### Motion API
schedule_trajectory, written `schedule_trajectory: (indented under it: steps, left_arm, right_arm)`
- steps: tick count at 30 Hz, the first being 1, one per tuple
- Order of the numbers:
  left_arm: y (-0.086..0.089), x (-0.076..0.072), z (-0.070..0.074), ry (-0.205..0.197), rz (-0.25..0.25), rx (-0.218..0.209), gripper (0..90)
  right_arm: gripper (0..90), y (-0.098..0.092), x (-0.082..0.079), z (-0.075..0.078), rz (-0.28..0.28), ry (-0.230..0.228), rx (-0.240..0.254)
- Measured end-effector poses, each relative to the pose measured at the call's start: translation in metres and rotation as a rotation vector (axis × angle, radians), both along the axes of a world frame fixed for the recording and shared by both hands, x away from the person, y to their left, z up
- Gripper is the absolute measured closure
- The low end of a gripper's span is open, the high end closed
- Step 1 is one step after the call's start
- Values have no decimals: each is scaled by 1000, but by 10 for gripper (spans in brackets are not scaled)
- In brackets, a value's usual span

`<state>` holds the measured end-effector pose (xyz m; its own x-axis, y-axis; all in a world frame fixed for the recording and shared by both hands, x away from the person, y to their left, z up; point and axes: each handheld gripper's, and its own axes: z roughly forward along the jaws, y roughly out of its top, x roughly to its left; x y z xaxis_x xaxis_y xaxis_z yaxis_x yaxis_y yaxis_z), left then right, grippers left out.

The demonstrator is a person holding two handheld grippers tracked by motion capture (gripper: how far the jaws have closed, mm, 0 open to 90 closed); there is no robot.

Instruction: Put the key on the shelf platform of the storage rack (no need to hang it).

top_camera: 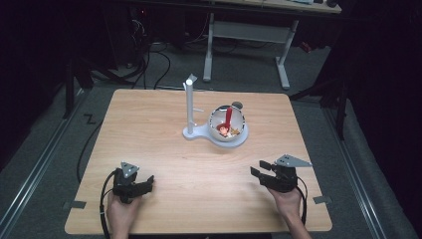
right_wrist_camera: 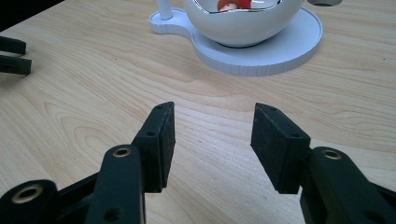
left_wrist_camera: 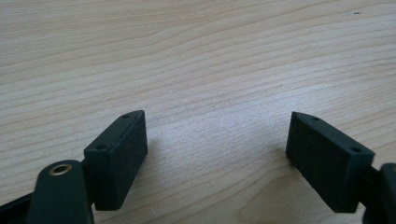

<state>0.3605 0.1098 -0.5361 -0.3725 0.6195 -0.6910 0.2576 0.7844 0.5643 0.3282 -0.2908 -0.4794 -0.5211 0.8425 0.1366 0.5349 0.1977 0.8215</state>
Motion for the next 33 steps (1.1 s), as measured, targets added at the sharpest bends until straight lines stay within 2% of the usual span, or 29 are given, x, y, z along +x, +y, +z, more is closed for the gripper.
schedule_trajectory:
  steps: [15,20,33]
  left_arm:
    - [0,0,0,0,1,-1,209]
    - [0,0,0,0,0,0,209]
    - [0,0,0,0,0,-1,209]
  right_arm:
    - [499,8,13,-11,-4,22,-45]
    - [478,9,16,-15,-8,12,-62]
    - [427,8,24,-26,-57,24,-102]
